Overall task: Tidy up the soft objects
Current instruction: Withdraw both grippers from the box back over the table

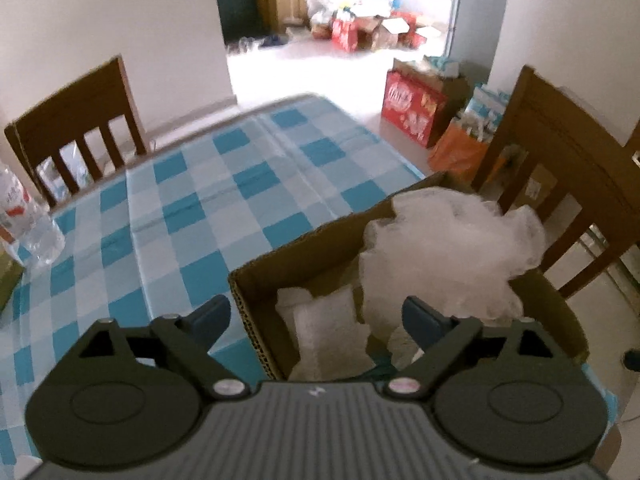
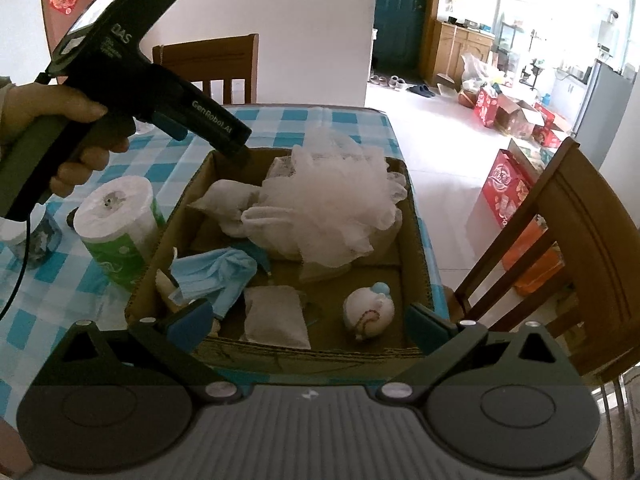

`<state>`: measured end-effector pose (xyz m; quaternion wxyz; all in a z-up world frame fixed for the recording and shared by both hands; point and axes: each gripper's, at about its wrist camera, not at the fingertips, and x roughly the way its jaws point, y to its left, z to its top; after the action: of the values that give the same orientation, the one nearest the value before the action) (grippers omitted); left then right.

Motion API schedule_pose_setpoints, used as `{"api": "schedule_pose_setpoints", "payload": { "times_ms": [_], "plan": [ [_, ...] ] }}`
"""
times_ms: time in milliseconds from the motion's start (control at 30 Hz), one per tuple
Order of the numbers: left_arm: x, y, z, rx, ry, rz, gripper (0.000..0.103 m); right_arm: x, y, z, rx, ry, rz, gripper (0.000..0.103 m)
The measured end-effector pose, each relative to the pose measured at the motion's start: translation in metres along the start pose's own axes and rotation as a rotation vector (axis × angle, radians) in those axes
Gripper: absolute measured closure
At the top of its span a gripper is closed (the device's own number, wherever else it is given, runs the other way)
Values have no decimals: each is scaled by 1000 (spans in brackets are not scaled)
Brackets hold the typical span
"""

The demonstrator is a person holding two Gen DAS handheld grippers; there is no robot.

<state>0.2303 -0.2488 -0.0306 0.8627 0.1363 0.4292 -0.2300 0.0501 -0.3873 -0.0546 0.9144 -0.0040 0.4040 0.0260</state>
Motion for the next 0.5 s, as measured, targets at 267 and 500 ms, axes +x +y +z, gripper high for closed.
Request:
{"api": "schedule_pose_setpoints", "payload": {
  "times_ms": [267, 500],
  "plan": [
    [-34, -5, -18, 61, -71, 20, 2, 1, 8, 8, 29, 12, -2, 0],
    [-61, -1, -42, 70, -111, 44, 2, 4, 21, 13, 52, 41, -17, 0]
  ]
}}
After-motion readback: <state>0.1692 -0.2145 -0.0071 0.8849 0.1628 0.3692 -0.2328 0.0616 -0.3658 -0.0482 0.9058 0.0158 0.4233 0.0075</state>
